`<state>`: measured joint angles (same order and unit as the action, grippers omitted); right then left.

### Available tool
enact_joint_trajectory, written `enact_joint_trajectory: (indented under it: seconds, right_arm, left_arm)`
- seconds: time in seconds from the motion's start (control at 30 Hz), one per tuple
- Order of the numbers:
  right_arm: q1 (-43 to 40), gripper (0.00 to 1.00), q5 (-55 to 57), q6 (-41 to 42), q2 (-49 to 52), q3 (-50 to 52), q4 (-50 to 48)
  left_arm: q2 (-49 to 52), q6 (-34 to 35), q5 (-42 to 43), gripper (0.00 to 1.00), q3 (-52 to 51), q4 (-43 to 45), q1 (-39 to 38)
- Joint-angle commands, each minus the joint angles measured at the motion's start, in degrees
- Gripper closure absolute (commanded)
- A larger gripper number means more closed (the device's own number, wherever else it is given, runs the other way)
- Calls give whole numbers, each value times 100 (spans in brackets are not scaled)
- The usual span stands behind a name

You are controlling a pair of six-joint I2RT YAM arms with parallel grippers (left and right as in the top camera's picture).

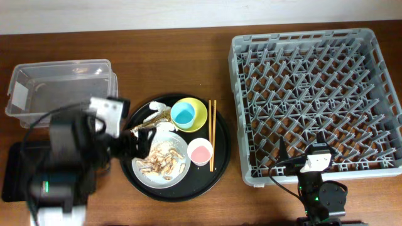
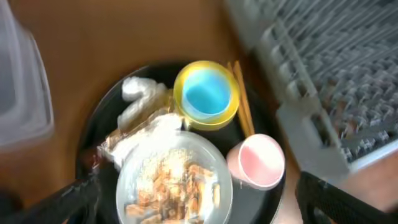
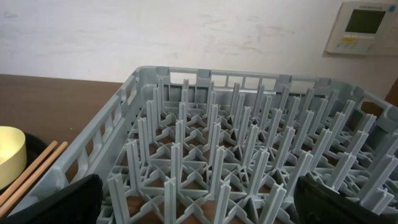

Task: Sort waste into correct bins and load items into the dishwasher rack
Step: 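Grasp the brown foil wrapper with the left gripper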

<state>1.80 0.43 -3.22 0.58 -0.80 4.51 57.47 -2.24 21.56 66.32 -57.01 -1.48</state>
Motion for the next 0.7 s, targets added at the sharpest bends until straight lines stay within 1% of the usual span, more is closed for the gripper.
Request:
enact_joint_trajectory:
  seconds: [0.0, 0.03, 0.13, 0.2, 0.23, 0.27, 0.3, 0.33, 0.37, 0.43, 0.47, 0.53, 0.63, 0.67]
  right_arm:
    - [-33, 2, 28, 24, -26, 48, 17]
    - [-33, 2, 28, 22, -26, 48, 17]
    - [-33, 2, 28, 24, -26, 48, 17]
    - [-33, 2, 28, 22, -26, 48, 17]
    - [-33, 2, 28, 24, -26, 48, 17]
    - [-33, 2, 28, 24, -26, 48, 17]
    - [-33, 2, 28, 24, -26, 48, 17]
    - [-33, 1, 28, 22, -26, 48, 17]
    - [-33, 2, 28, 24, -26, 48, 17]
    - [-33, 2, 28, 24, -26, 48, 17]
    - [-33, 2, 28, 22, -26, 48, 17]
    - [-33, 2, 28, 24, -26, 48, 17]
    - [-33, 2, 28, 24, -26, 48, 17]
    - [-33, 2, 28, 24, -26, 48, 17]
  left_arm:
    - [1453, 138, -332, 1, 750, -431, 0]
    - [1845, 138, -334, 0, 765, -295, 0]
    - [2739, 133, -275, 1, 765, -302, 0]
    - [3161, 26, -299, 0, 765, -173, 0]
    - [3497, -63, -514, 0, 765, 87, 0]
    - [3593, -70, -662, 9, 765, 205, 0]
    - [3700, -155, -870, 28, 765, 350, -2]
    - [3788, -175, -1086, 39, 765, 466, -2]
    - [3882, -179, -1252, 42, 765, 573, -2]
    - [4098, -592, -1307, 42, 765, 855, -17]
    - [4210, -929, -1300, 42, 765, 992, -87]
    - [4371, -1419, -1296, 42, 765, 984, -262]
    - [4551, -1829, -1287, 42, 761, 973, -584]
    - [4651, -1932, -1399, 42, 761, 979, -702]
